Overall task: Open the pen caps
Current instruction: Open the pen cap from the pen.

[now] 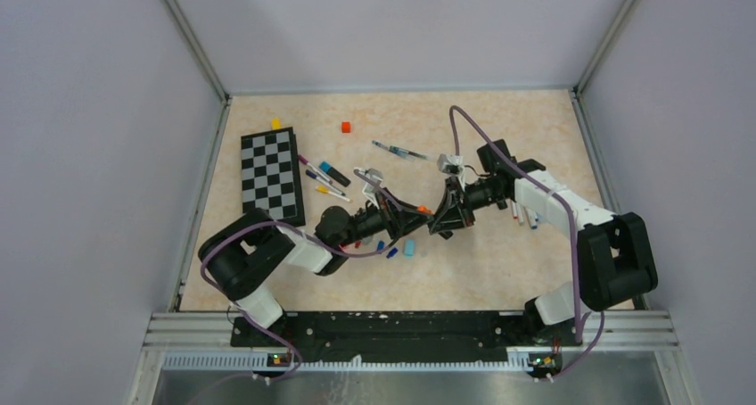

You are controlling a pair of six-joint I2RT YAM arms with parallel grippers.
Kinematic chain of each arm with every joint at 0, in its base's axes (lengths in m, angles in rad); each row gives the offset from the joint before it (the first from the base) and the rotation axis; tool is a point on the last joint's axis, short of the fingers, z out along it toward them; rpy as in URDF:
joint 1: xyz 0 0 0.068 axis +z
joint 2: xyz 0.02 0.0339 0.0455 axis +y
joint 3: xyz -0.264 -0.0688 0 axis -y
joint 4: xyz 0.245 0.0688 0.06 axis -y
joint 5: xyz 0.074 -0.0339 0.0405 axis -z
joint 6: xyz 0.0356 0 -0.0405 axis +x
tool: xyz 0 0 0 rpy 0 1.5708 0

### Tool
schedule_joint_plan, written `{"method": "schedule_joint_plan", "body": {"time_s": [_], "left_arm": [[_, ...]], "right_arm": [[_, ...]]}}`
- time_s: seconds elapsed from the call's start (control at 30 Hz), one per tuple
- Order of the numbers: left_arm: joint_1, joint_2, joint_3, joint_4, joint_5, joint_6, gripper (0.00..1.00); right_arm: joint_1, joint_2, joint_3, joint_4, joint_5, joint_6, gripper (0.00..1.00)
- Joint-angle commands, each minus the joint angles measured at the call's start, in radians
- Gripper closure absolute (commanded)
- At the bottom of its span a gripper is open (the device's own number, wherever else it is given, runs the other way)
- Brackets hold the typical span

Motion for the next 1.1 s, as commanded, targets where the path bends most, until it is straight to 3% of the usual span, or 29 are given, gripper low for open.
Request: {"method": "schedule_joint_plan", "body": {"time_s": [0.0,0.17,0.63,0.87,1.07], "left_arm": [[0.154,-0.131,0.092,0.272,-0.114,-0.018,1.00],[0.247,-0.264,0.145,0.206,-0.156,-0.012,1.00],[0.252,-0.478,0.077,0.175,-0.420,0.068,1.00],[0.253,-0.506,0.074,0.124,-0.328,0.054,1.00],[0.253,-0.586,0.048,-0.243,-0.124,0.003,1.00]], "right_arm": [[0.018,0.028,0.020,-0.070,0.000,-0.050,1.00],[0.021,0.034,0.019,-0.072,0.006,-0.052,1.00],[0.052,0.062,0.023,-0.064,0.024,-0.037,1.00],[0.053,0.048,0.034,-0.060,0.081,-0.042,1.00],[0.029,-0.038,-0.004,0.059,0.322,0.053,1.00]]}}
